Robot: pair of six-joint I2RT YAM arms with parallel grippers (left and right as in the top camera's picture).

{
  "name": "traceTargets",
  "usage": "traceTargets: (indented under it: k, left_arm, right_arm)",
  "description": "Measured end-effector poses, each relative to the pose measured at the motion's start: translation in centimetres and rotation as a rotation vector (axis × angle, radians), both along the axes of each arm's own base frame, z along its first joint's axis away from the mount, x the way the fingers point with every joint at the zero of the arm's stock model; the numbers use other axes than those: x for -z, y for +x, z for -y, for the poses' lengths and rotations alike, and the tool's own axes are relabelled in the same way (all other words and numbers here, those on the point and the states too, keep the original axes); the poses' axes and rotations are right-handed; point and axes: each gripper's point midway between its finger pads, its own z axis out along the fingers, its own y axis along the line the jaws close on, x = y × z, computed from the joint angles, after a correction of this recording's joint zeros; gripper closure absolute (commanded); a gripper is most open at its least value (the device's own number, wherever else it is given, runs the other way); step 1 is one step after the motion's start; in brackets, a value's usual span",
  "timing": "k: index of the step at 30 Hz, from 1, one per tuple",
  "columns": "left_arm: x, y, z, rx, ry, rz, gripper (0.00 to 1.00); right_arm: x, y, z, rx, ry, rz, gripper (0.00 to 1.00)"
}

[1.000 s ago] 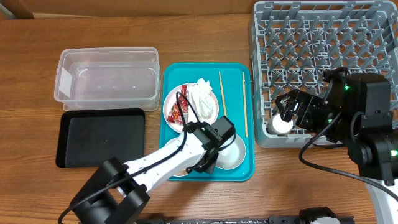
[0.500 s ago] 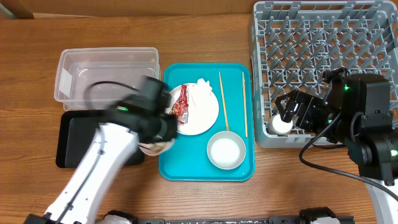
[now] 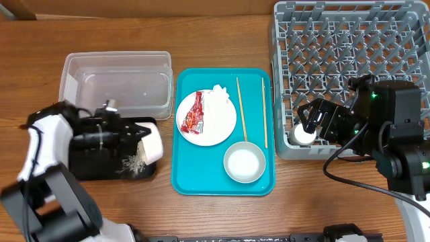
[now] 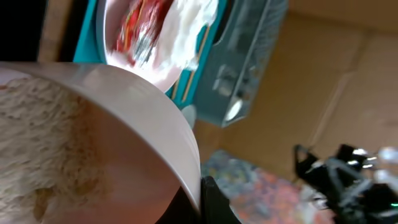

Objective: Sort waste into correct bins and load items into the dishwasher
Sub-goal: 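Grasp the pink rice bowl with the left gripper and tip rice onto black tray, then return the empty pink bowl to the teal tray with the left gripper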

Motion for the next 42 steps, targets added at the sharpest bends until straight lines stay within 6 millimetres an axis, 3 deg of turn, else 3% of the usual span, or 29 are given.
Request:
traceTargets:
  k: [4,8,14,21,25,37,42]
  left_arm:
    - [0.7,1.2,-2.2,-0.092,-0.099,0.029,0.96]
    - [0.9,1.5,-3.2,-0.136,-0.148,0.044,0.96]
    - [-0.9,0.8,-2.5,-0.135,-0.217,0.067,0.96]
    - [-2.6,0.3,-2.0,-0.103,-0.214,0.218,0.96]
    - [-2.3,0.3,-2.0,-0.053,-0.147,0.353,0.96]
    - [-2.5,0.0,-2.0,-0.046,-0.147,0.357,0.96]
    - [-2.9,-0.8,-0.5,0.044,-0.101,0.386,0.96]
  right_arm:
    - [0.0,0.0,0.0,0.0,0.0,0.0,0.03]
    - [0.0,0.0,0.0,0.0,0.001,0.0,0.03]
    - [0.0,0.0,0.0,0.0,0.001,0.0,0.03]
    - [0.0,0.0,0.0,0.0,0.001,-0.001,0.02]
    - [0.0,0.0,0.0,-0.001,0.0,-0.001,0.02]
    - [0.2,-0.2,0.0,0.0,0.0,-0.01,0.02]
    - [0.2,-0.2,0.0,0.0,-0.001,-0.01,0.02]
